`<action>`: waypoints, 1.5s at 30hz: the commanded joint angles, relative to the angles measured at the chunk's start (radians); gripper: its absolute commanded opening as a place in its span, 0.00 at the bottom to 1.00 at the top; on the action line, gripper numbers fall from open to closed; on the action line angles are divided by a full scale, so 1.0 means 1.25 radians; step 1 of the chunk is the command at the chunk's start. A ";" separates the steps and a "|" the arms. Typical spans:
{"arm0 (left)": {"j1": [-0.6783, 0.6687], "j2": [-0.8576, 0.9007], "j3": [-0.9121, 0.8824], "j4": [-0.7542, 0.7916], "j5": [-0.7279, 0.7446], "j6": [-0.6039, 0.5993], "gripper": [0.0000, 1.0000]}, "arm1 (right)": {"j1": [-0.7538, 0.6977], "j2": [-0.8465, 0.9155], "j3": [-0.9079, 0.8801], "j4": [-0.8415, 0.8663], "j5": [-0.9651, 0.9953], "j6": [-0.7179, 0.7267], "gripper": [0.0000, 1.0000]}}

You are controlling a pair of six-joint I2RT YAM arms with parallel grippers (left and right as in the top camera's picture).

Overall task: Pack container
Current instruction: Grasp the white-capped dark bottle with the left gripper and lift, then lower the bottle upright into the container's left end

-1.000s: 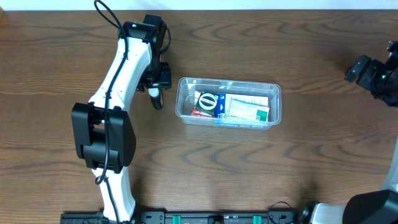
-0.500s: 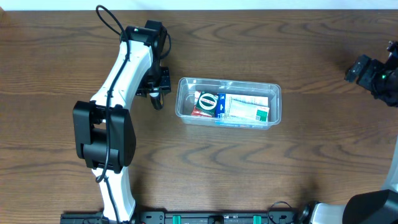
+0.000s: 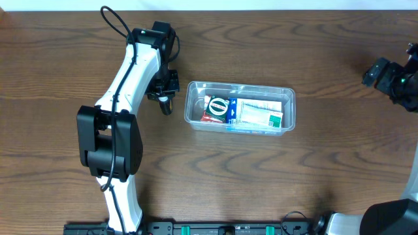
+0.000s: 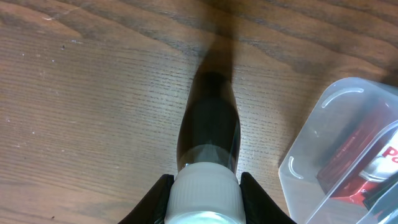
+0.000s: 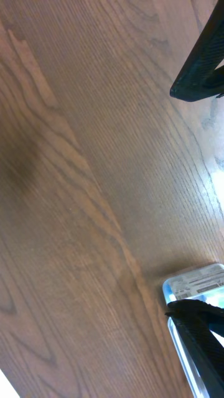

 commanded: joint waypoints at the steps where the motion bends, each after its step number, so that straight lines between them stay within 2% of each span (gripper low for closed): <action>1: 0.001 0.009 -0.006 0.003 -0.002 0.000 0.13 | -0.001 -0.004 0.002 0.000 0.000 0.008 0.99; 10: 0.001 -0.041 0.022 -0.001 -0.002 0.000 0.13 | -0.001 -0.004 0.002 -0.001 0.000 0.008 0.99; 19: -0.020 -0.222 0.040 0.011 0.073 0.024 0.13 | -0.001 -0.004 0.002 0.000 0.000 0.008 0.99; 28: -0.121 -0.367 0.040 0.014 0.081 0.023 0.13 | -0.001 -0.004 0.002 0.000 0.000 0.008 0.99; 36: -0.214 -0.324 0.032 0.017 0.056 -0.002 0.13 | -0.001 -0.004 0.002 0.000 0.000 0.008 0.99; 45: -0.228 -0.211 0.031 0.014 0.028 -0.024 0.13 | -0.001 -0.004 0.002 0.000 0.000 0.008 0.99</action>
